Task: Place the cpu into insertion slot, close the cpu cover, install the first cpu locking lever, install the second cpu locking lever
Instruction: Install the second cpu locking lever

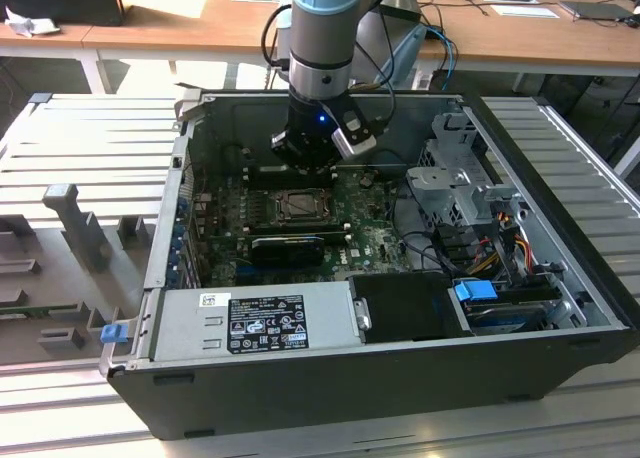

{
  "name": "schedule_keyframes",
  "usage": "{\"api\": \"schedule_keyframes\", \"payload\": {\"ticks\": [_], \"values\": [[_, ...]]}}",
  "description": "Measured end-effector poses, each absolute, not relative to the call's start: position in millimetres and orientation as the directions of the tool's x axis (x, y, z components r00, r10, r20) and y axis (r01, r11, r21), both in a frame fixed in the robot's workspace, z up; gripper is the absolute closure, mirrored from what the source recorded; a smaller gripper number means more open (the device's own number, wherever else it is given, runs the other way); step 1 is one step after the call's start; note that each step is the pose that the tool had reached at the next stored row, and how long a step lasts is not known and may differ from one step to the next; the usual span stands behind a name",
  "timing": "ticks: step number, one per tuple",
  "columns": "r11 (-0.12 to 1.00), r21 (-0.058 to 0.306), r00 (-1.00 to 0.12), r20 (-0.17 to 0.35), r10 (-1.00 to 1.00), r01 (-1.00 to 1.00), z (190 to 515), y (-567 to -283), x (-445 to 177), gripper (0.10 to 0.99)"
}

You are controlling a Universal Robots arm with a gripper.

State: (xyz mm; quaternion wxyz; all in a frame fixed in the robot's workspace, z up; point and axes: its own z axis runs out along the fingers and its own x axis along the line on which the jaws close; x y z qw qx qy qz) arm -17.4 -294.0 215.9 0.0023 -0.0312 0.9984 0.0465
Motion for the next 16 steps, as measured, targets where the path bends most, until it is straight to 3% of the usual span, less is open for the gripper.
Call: {"api": "schedule_keyframes", "payload": {"ticks": [16], "values": [[0.994, 0.092, -0.998, -0.007, -0.057, -0.058, 222.5, -298.3, -17.4, 0.98]]}}
